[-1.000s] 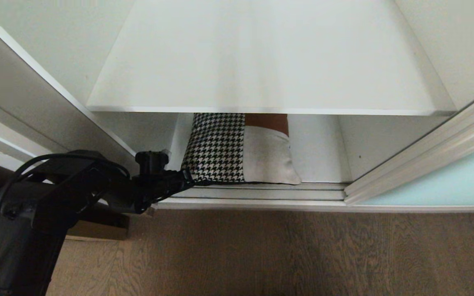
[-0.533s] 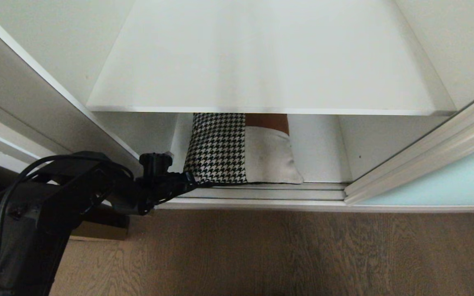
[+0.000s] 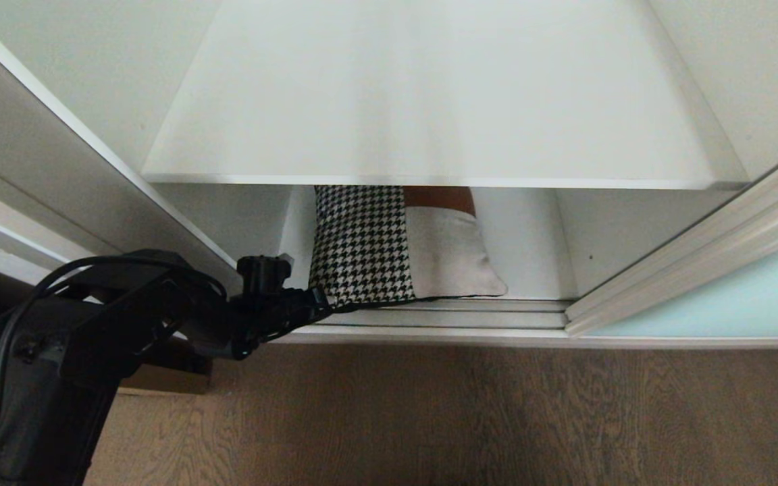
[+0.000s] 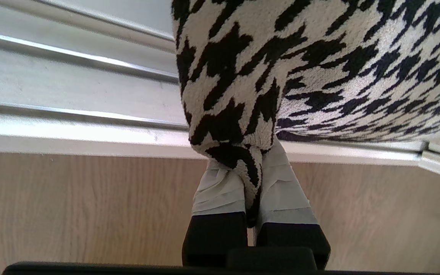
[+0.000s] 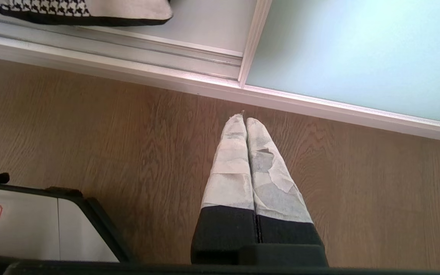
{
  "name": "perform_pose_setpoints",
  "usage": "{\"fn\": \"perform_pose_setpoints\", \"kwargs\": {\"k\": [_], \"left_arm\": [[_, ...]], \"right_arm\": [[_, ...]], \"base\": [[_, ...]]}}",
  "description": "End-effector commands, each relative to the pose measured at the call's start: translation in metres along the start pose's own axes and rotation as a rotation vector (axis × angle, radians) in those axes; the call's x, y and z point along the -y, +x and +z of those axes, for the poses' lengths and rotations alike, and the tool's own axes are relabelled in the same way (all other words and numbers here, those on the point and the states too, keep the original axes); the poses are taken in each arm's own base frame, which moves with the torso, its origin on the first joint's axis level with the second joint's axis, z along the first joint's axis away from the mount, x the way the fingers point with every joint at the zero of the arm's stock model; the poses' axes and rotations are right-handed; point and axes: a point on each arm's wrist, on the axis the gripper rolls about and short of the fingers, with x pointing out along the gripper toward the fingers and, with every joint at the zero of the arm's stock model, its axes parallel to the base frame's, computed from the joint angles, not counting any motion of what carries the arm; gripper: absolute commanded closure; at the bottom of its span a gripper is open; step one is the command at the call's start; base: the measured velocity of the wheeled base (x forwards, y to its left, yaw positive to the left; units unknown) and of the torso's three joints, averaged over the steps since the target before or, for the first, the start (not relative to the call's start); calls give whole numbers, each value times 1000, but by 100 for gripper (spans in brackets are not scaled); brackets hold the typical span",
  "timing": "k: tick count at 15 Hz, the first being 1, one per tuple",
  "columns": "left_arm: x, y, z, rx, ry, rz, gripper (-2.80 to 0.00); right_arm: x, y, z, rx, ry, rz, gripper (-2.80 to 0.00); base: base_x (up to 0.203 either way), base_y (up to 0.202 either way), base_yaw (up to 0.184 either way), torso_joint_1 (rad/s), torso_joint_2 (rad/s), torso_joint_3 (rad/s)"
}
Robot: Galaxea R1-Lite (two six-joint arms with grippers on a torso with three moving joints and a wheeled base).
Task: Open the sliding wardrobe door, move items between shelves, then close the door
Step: Place the pillow on the higher shelf
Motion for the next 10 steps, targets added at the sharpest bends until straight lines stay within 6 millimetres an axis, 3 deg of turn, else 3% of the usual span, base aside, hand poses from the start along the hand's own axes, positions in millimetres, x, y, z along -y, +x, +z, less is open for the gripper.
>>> {"fn": "perform_pose_setpoints", "kwargs": {"k": [1, 10], "left_arm": [[6, -1, -5, 0, 5, -16, 0], [7, -1, -8, 23, 17, -35, 0]], "right_arm": [[0, 0, 0, 14, -4, -4, 0], [0, 1, -3, 6, -30, 6, 0]], "base": [[0, 0, 0, 0, 0, 0], [0, 0, 0, 0, 0, 0]]}}
